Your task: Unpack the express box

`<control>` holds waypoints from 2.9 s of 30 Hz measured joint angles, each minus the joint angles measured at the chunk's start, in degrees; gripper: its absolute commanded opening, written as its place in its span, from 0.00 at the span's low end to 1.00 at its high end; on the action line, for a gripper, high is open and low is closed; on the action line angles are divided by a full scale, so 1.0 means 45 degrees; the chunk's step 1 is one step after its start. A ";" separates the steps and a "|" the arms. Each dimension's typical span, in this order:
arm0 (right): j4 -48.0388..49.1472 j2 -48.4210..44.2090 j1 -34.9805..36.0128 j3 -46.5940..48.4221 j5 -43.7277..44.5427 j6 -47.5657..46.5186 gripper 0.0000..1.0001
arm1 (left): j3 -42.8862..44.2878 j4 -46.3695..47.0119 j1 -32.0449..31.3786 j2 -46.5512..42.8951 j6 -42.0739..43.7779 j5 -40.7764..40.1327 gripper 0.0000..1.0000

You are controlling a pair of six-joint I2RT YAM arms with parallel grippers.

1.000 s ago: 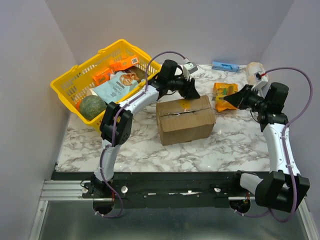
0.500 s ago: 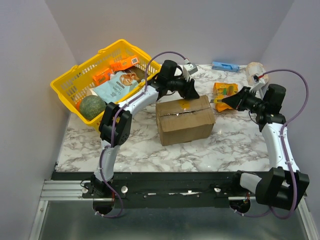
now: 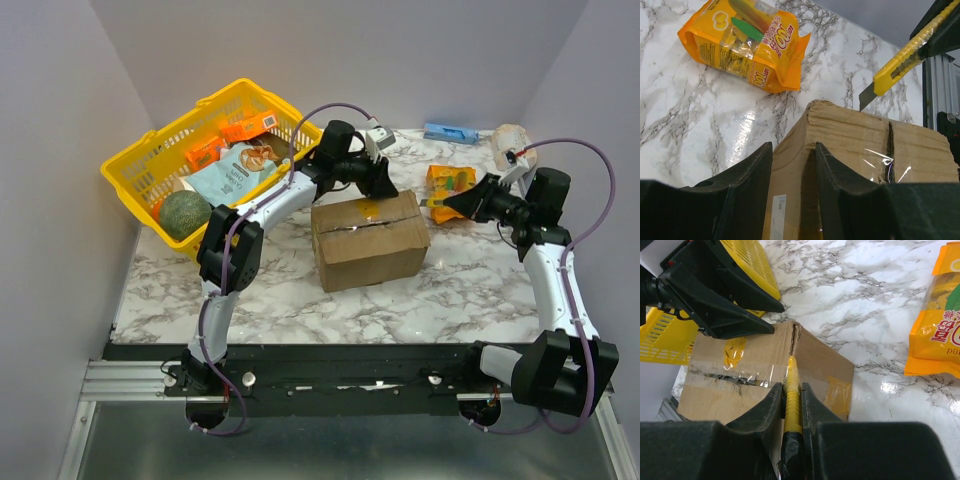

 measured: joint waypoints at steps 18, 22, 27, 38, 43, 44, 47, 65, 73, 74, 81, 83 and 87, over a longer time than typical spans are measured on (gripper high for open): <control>-0.2778 -0.0316 0.0000 0.0665 0.0316 -0.0549 0.00 | -0.0063 -0.0107 -0.0083 -0.0155 -0.0131 -0.0136 0.00; -0.3463 -0.0500 0.0000 0.0680 0.0345 -0.0758 0.00 | -0.0063 -0.0107 -0.0083 -0.0155 -0.0131 -0.0146 0.00; -0.4231 -0.0797 -0.0005 0.0680 0.0384 -0.0928 0.00 | -0.0063 -0.0107 -0.0083 -0.0155 -0.0131 -0.0194 0.00; -0.5187 -0.1132 -0.0019 0.0680 0.0466 -0.1433 0.01 | -0.0063 -0.0107 -0.0083 -0.0160 -0.0121 -0.0321 0.00; -0.5663 -0.1132 -0.0019 0.0704 0.0461 -0.1787 0.00 | -0.0063 -0.0102 -0.0078 -0.0160 -0.0112 -0.0335 0.00; -0.5746 -0.1132 -0.0019 0.0719 0.0461 -0.1875 0.00 | -0.0063 -0.0102 -0.0078 -0.0160 -0.0102 -0.0340 0.00; -0.6105 -0.1132 -0.0019 0.0797 0.0461 -0.2118 0.00 | -0.0063 -0.0107 -0.0083 -0.0160 -0.0083 -0.0364 0.00; -0.8068 -0.1141 -0.0019 0.1350 0.0510 -0.3759 0.00 | -0.0175 -0.0034 -0.0083 -0.0238 0.0015 -0.0457 0.00; -0.9156 -0.1083 -0.0019 0.1758 0.0549 -0.4537 0.00 | -0.0219 0.0005 -0.0083 -0.0267 0.0058 -0.0549 0.00; -0.9287 -0.1078 -0.0019 0.1807 0.0549 -0.4639 0.00 | -0.0223 0.0010 -0.0083 -0.0267 0.0063 -0.0563 0.00; -1.0346 -0.1001 -0.0019 0.2370 0.0695 -0.5377 0.00 | -0.0238 0.0029 -0.0083 -0.0277 0.0112 -0.0617 0.03; -1.0690 -0.0947 -0.0024 0.2637 0.0894 -0.5659 0.00 | -0.0238 0.0034 -0.0083 -0.0287 0.0131 -0.0612 0.15; -1.1030 -0.1083 -0.0257 0.3463 0.1375 -0.6047 0.00 | -0.0209 -0.0073 -0.0107 -0.0335 0.0340 -0.0612 0.39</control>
